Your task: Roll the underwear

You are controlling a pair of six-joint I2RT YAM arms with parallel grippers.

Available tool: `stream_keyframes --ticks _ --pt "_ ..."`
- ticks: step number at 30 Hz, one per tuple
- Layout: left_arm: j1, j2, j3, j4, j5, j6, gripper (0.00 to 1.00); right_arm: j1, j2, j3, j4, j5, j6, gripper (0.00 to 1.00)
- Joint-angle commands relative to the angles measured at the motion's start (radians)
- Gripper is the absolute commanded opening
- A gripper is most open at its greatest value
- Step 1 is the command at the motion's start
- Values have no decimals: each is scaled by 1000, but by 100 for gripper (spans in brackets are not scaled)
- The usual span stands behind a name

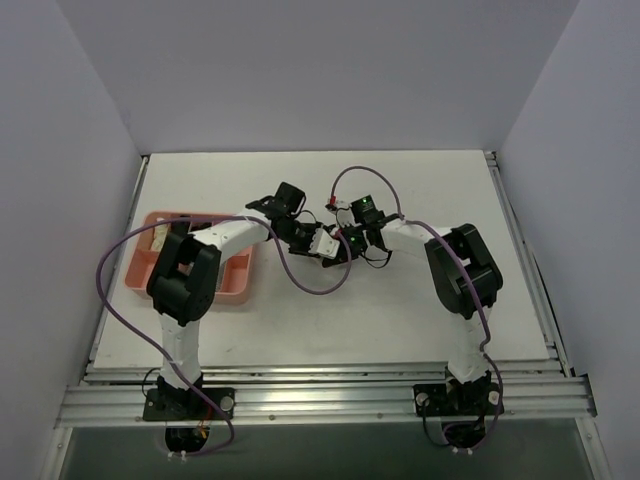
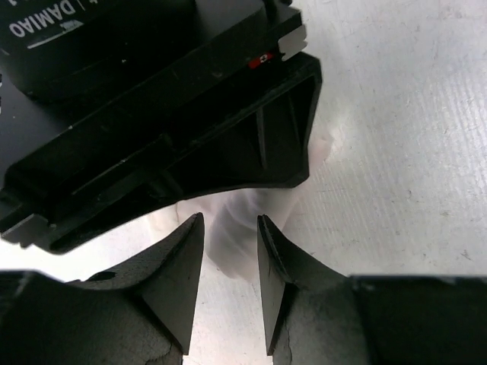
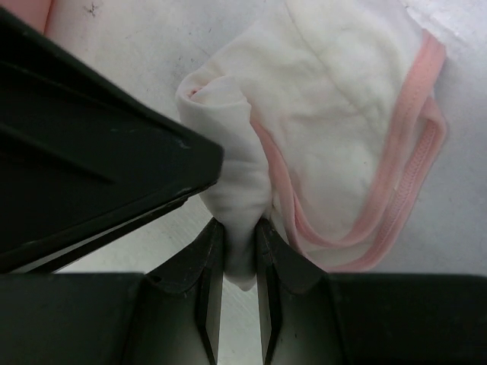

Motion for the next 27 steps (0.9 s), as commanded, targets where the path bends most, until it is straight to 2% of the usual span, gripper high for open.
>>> stream_keyframes --ticks 1,9,15,18,23,27 --pt "-12 18 64 3 -1 54 43 40 106 -114 -367 103 -54 0" --pt "-20 73 107 -101 -17 100 46 39 100 -111 -367 103 -58 0" --pt "-12 92 183 -338 -3 175 45 31 105 -103 -364 106 -58 0" --pt "-1 98 226 -408 26 193 46 33 109 -102 -365 109 -61 0" --pt "-13 121 254 -422 8 184 47 33 99 -107 -361 106 -61 0" --pt "-32 130 233 -367 -30 153 47 33 94 -105 -361 101 -61 0"
